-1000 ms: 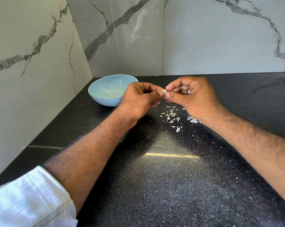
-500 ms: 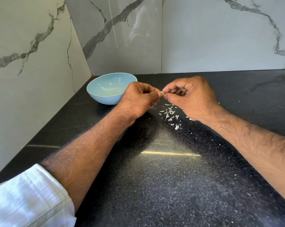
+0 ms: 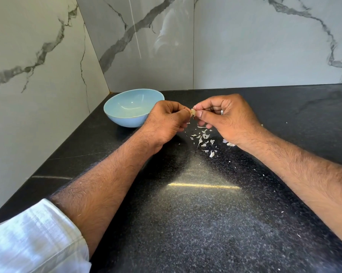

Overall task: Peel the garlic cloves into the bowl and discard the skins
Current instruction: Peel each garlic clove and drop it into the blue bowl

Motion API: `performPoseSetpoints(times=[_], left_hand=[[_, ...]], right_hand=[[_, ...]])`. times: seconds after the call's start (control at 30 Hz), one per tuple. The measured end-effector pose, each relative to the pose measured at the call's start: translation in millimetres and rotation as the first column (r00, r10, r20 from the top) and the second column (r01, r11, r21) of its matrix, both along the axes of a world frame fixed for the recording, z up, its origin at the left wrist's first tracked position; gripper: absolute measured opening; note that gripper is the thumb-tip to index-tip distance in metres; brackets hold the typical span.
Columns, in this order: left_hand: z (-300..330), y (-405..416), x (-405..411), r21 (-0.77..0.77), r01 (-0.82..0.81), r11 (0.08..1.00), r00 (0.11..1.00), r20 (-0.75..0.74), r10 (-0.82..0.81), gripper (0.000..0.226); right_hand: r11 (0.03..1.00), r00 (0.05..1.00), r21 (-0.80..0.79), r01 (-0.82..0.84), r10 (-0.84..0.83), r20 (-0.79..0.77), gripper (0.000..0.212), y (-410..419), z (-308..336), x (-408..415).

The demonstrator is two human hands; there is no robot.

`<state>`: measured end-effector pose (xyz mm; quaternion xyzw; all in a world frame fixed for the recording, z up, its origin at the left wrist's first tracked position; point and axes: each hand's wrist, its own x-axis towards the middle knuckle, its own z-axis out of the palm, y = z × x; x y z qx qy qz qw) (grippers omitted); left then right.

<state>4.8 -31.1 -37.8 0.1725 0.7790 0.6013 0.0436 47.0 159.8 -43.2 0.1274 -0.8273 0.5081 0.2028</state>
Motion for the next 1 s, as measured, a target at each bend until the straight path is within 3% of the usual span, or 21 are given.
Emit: performPoseSetpoints(times=[0.2, 0.57, 0.67, 0.8, 0.97, 1.0], left_hand=[[1, 1, 3, -0.012, -0.001, 1.0, 1.0, -0.025, 0.001, 0.018], [3, 6, 11, -0.032, 0.022, 0.999, 0.998, -0.054, -0.024, 0.018], [4, 6, 12, -0.018, 0.027, 0.999, 0.999, -0.031, -0.028, 0.02], [4, 4, 9, -0.001, -0.008, 1.0, 1.0, 0.022, 0.008, 0.024], [8, -4, 8, -0.111, -0.066, 0.992, 0.998, 0.006, 0.067, 0.004], [8, -6, 8, -0.134, -0.064, 0.989, 0.998, 0.0, 0.064, 0.011]], right_hand=[[1.0, 1.0, -0.006, 0.016, -0.016, 0.008, 0.011, 0, 1, 3], [0.977, 0.993, 0.181, 0.115, -0.115, -0.006, 0.009, -5, 4, 6], [0.978, 0.992, 0.166, 0.124, -0.121, -0.028, 0.009, -6, 4, 6], [0.993, 0.993, 0.022, 0.113, -0.113, -0.027, 0.011, -1, 6, 3], [0.942, 0.982, -0.337, 0.001, 0.063, 0.178, 0.012, 5, 11, 2], [0.925, 0.973, -0.379, -0.005, 0.093, 0.214, 0.014, 5, 11, 3]])
